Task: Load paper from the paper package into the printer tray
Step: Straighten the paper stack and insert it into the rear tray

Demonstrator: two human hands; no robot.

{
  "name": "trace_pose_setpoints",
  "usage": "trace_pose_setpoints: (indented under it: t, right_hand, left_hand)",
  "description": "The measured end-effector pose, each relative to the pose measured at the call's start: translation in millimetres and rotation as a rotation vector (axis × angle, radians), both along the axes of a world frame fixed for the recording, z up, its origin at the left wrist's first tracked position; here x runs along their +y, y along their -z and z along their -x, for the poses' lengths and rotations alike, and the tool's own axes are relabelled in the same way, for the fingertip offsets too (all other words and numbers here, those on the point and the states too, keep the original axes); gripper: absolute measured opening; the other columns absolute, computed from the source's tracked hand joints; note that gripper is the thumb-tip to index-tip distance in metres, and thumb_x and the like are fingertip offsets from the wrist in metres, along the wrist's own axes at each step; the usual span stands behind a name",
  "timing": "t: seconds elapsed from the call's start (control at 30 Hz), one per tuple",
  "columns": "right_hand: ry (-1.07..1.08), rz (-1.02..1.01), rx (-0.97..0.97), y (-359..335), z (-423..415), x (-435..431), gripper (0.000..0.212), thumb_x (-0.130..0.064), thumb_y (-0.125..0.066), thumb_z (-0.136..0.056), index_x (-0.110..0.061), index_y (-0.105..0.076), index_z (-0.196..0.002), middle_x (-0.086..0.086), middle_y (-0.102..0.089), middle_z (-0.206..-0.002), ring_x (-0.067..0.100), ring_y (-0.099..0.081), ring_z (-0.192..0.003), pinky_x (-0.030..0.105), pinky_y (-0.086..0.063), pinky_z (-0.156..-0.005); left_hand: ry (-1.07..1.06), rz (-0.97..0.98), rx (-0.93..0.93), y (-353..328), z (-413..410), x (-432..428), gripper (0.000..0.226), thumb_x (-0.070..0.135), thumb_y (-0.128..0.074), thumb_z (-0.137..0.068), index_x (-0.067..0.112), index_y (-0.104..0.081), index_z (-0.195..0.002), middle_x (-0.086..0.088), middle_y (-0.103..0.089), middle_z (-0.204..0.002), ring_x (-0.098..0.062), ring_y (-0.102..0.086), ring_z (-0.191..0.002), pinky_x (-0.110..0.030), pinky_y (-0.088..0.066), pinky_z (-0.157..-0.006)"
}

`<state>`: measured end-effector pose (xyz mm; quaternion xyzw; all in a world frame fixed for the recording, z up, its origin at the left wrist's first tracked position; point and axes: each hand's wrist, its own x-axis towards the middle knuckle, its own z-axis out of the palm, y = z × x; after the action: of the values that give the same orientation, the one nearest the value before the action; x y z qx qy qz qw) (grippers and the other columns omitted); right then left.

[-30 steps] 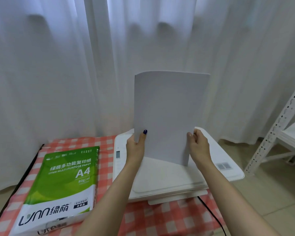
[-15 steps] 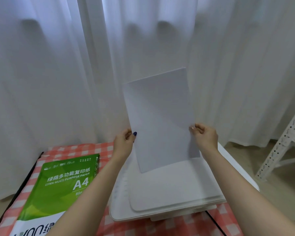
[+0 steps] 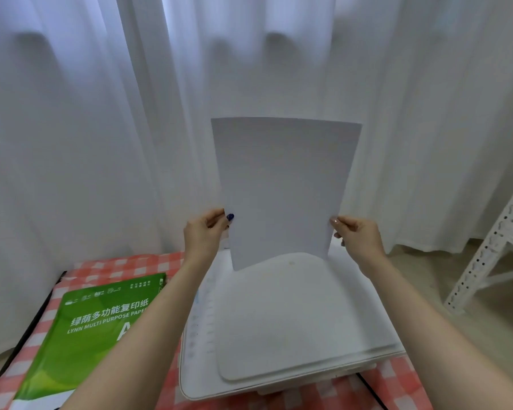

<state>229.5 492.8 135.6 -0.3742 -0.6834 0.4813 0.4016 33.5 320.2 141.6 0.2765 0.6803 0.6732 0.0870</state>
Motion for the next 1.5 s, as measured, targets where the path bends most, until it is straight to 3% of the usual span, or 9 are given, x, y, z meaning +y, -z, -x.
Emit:
trace_pose_setpoints:
  t: [0.3,0.47,0.57,0.63,0.67,0.8,1.07,1.27,1.5]
  right_hand:
    - [-0.041,0.022,0.035,-15.1,3.2,0.7,0.025,-0.006,-0.056,-0.091,-0.017,-0.065,-0.07,0.006,-0.066,-0.07,0.02,-0.067,-0.066,0.041,-0.053,-0.088]
    - [0.055,0.051,0.019,-59.4,18.9,11.7,0.045,0.007,-0.048,-0.082,-0.021,-0.033,-0.05,-0.007,-0.039,-0.041,-0.001,-0.024,-0.042,0.015,-0.03,-0.038]
    - [0.063,0.064,-0.026,-76.0,27.1,6.5,0.057,0.008,-0.043,-0.08,-0.02,-0.031,-0.032,-0.01,-0.027,-0.032,0.011,-0.019,-0.046,0.024,-0.016,-0.044]
    - [0.074,-0.003,-0.086,-72.2,32.4,20.0,0.045,0.008,-0.042,-0.083,-0.008,-0.059,-0.045,0.01,-0.053,-0.048,0.033,-0.039,-0.05,0.019,-0.019,-0.04]
    - [0.096,-0.012,-0.09,-72.9,35.8,24.0,0.029,0.007,-0.042,-0.085,0.011,-0.066,-0.071,0.027,-0.062,-0.07,0.054,-0.052,-0.082,0.017,-0.024,-0.043]
    - [0.093,0.022,-0.071,-74.5,53.3,39.9,0.03,-0.006,-0.052,-0.087,-0.003,-0.061,-0.059,0.009,-0.067,-0.062,0.015,-0.066,-0.053,0.023,-0.055,-0.073]
    - [0.096,0.023,-0.047,-67.8,69.8,44.8,0.011,-0.014,-0.057,-0.091,-0.011,-0.064,-0.084,0.009,-0.068,-0.067,0.0,-0.057,-0.034,0.0,-0.04,-0.04]
    - [0.078,0.026,0.071,-73.2,78.6,51.2,0.016,-0.012,-0.058,-0.09,-0.014,-0.067,-0.076,0.01,-0.069,-0.077,0.028,-0.068,-0.071,0.042,-0.058,-0.081]
    - [0.069,0.098,0.112,-58.3,90.3,50.5,0.015,-0.011,-0.056,-0.091,-0.011,-0.066,-0.081,0.004,-0.066,-0.073,0.034,-0.071,-0.084,0.047,-0.058,-0.08]
  left_hand:
    - [-0.12,0.002,0.008,-14.3,-2.0,5.3,0.024,0.008,-0.067,-0.083,-0.003,-0.069,-0.104,-0.01,-0.072,-0.09,-0.004,-0.064,-0.067,-0.02,-0.052,-0.078]
    - [-0.148,0.099,0.026,-48.6,11.7,19.7,0.026,0.003,-0.049,-0.092,-0.008,-0.065,-0.109,-0.004,-0.074,-0.082,-0.011,-0.054,-0.064,-0.004,-0.041,-0.053]
    - [-0.181,0.112,0.077,-56.3,14.6,27.7,0.027,0.001,-0.046,-0.091,-0.003,-0.068,-0.106,-0.024,-0.069,-0.11,-0.032,-0.064,-0.091,-0.023,-0.042,-0.073]
    - [-0.228,0.124,0.069,-57.2,14.6,34.8,0.023,0.0,-0.05,-0.085,0.0,-0.073,-0.085,-0.028,-0.067,-0.095,-0.032,-0.062,-0.103,-0.035,-0.04,-0.068]
    - [-0.258,0.13,0.041,-57.5,17.7,39.8,0.028,-0.001,-0.05,-0.083,0.006,-0.072,-0.066,-0.025,-0.065,-0.077,-0.038,-0.046,-0.064,-0.035,-0.035,-0.063]
    - [-0.292,0.278,0.05,-58.0,31.9,58.8,0.017,0.006,-0.054,-0.087,0.013,-0.063,-0.075,-0.015,-0.062,-0.073,-0.022,-0.045,-0.075,-0.026,-0.036,-0.069]
    - [-0.271,0.306,0.179,-53.4,28.8,74.0,0.017,0.019,-0.062,-0.085,0.009,-0.075,-0.091,-0.008,-0.072,-0.087,-0.024,-0.063,-0.084,-0.022,-0.042,-0.075]
    - [-0.367,0.221,0.166,-63.5,30.0,82.6,0.018,0.027,-0.062,-0.086,0.014,-0.073,-0.093,-0.006,-0.073,-0.093,-0.026,-0.064,-0.094,-0.026,-0.045,-0.076]
    - [-0.322,0.162,0.17,-59.2,37.0,86.0,0.011,0.019,-0.064,-0.085,0.013,-0.069,-0.078,-0.005,-0.065,-0.069,-0.017,-0.061,-0.066,-0.022,-0.047,-0.075]
